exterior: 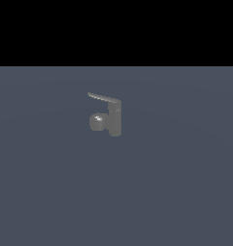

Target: Turn on the faucet by rotating a designated handle.

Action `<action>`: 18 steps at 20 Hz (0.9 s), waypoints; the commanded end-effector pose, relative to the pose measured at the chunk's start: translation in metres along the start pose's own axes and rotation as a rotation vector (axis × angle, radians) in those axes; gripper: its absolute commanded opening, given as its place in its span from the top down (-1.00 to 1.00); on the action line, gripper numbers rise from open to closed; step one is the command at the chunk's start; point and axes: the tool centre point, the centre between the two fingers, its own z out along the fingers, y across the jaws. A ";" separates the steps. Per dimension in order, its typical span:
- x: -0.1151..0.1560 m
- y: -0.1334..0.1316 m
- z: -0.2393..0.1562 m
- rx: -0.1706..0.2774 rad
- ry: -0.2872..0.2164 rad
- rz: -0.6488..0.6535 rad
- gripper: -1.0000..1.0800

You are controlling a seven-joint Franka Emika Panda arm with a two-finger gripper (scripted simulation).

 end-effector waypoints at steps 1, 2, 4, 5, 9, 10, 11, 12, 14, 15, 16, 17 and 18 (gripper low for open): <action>0.000 0.000 0.000 0.000 0.000 0.000 1.00; 0.000 0.000 0.000 0.000 0.000 0.001 1.00; 0.001 0.004 0.000 0.000 0.001 0.013 1.00; 0.002 0.006 -0.001 0.000 0.002 0.022 1.00; 0.004 0.018 -0.002 -0.002 0.007 0.064 1.00; 0.004 0.019 -0.002 -0.002 0.007 0.068 1.00; 0.004 0.020 -0.002 -0.002 0.007 0.069 1.00; 0.004 0.019 -0.002 -0.002 0.007 0.067 1.00; 0.004 0.019 -0.002 -0.001 0.007 0.066 1.00; 0.005 0.019 -0.002 0.000 0.007 0.069 1.00; 0.006 0.019 -0.002 0.001 0.007 0.072 1.00; 0.007 0.019 -0.001 0.002 0.007 0.077 1.00; 0.009 0.018 -0.001 0.004 0.006 0.082 1.00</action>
